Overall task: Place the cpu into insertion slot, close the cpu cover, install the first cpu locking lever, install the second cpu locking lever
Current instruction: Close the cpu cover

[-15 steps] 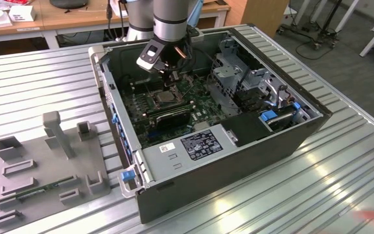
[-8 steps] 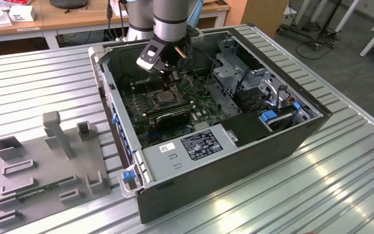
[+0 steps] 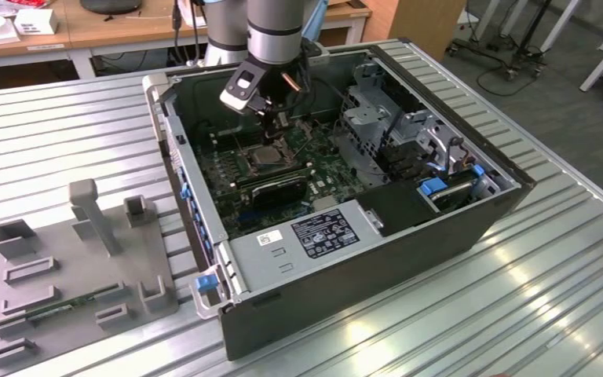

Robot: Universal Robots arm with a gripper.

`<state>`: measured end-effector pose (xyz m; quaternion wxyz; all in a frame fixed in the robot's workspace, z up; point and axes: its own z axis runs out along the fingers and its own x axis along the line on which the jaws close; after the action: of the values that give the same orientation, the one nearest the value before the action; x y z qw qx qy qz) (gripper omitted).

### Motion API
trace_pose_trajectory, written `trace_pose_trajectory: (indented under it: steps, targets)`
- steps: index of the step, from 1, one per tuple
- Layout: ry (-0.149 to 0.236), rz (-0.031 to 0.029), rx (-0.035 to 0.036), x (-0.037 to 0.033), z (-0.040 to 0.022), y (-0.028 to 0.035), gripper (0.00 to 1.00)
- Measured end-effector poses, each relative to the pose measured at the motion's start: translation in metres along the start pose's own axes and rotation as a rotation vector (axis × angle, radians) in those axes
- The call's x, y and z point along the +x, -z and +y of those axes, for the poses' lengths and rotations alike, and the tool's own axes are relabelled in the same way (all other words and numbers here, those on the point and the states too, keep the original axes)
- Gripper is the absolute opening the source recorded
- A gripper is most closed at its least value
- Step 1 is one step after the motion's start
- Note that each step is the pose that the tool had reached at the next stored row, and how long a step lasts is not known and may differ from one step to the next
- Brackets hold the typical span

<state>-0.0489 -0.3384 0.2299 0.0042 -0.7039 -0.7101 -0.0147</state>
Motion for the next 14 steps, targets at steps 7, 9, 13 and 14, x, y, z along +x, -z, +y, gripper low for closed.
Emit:
trace_pose_trajectory:
  steps: [7, 9, 13, 14]
  targets:
    - [0.000, -0.0003, 0.0002, 0.0000, 0.0000, 0.0006, 0.11]
    - [0.000, -0.0009, 0.0007, -0.0001, -0.0001, 0.0013, 0.11]
    - [0.000, -0.0005, 0.0004, 0.0001, 0.0000, 0.0043, 0.11]
    - [0.000, -0.0005, 0.0004, 0.0001, 0.0000, 0.0054, 0.11]
